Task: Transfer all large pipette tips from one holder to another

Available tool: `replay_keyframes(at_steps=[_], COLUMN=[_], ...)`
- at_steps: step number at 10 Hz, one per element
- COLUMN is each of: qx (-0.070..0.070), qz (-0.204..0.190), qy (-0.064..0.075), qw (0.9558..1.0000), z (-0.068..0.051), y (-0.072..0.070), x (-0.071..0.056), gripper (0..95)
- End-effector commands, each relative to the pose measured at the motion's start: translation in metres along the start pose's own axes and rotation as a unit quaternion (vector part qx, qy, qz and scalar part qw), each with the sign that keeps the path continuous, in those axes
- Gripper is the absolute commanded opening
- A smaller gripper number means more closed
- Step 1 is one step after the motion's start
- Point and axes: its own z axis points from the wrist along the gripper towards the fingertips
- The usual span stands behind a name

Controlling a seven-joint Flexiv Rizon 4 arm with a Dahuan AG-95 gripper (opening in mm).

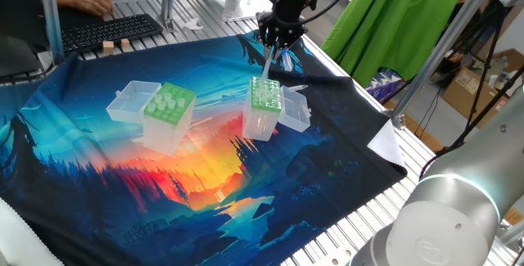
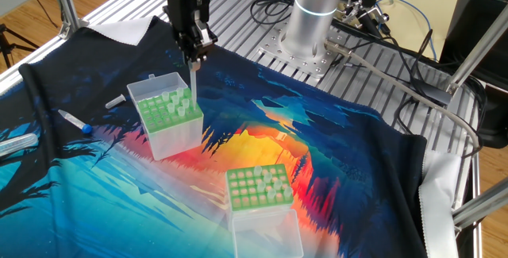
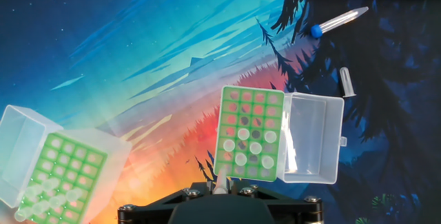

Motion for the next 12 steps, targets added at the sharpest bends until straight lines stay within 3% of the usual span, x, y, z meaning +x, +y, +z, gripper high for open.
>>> replay_keyframes(at_steps=[1, 8, 12], qx=[-0.002, -0.01, -0.009], qz=[0.0, 0.003, 0.006], qy=[-0.002, -0.005, -0.002], qw=[1.0, 0.9999, 0.9999], z=[0.0022, 0.006, 0.0015], y=[-0.0007, -0.0013, 0.0005], x=[0.0007, 0.0014, -0.0002], gripper=[0.0, 0.0, 0.0])
